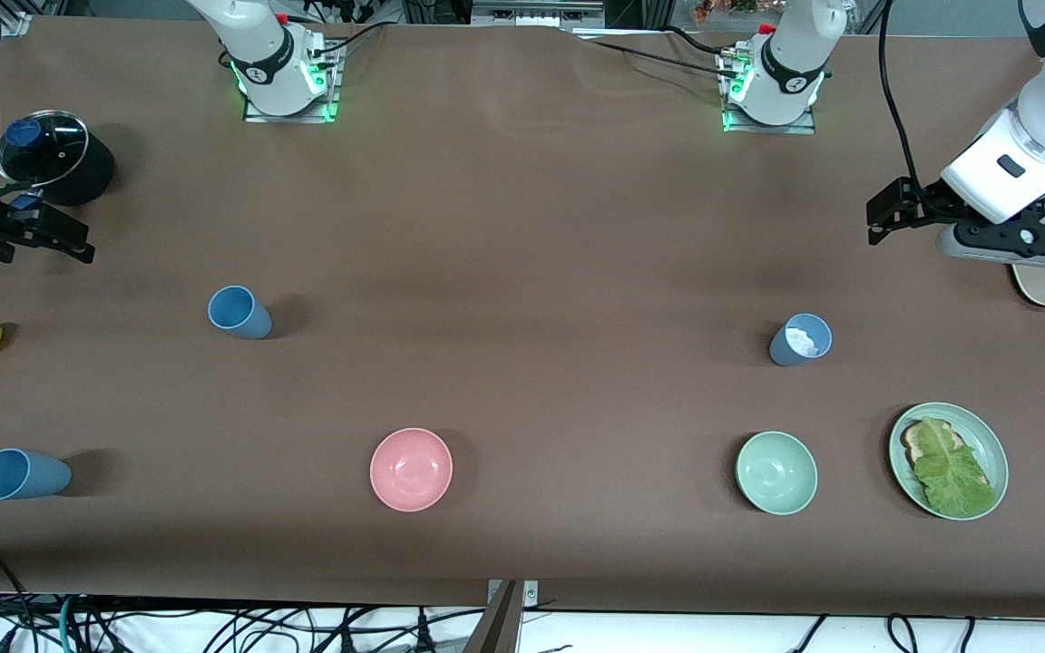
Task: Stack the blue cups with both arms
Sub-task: 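Reach the right gripper down and grasp the blue cup near it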
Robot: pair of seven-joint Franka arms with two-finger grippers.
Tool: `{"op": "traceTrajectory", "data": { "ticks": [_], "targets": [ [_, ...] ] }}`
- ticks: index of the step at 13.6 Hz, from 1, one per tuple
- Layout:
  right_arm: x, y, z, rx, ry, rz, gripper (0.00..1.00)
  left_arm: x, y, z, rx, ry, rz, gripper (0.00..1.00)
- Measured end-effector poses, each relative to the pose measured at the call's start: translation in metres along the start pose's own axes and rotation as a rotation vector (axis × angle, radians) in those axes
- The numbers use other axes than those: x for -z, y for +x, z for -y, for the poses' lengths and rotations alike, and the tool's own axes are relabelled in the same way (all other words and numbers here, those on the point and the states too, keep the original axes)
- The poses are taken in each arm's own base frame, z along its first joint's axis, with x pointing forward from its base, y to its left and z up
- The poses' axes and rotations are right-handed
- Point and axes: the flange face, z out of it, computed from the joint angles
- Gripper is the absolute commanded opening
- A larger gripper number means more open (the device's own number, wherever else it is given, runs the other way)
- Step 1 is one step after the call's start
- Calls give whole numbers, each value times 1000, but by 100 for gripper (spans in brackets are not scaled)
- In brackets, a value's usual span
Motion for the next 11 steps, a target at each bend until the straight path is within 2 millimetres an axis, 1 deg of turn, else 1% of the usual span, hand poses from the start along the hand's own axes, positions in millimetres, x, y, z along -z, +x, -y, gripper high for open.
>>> {"op": "traceTrajectory", "data": {
  "ticks": [4, 6, 8, 11],
  "targets": [
    [-9, 0, 0, 1, 2, 35, 100, 0, 0, 1, 1, 0, 0, 100],
    [-22, 2, 1, 6, 4, 76, 100, 0, 0, 1, 2, 0, 0, 100],
    [-47, 3, 2, 9, 9, 161, 100, 0, 0, 1, 2, 0, 0, 100],
    [-93, 9, -1, 4, 14, 243, 100, 0, 0, 1, 2, 0, 0, 100]
  ]
}}
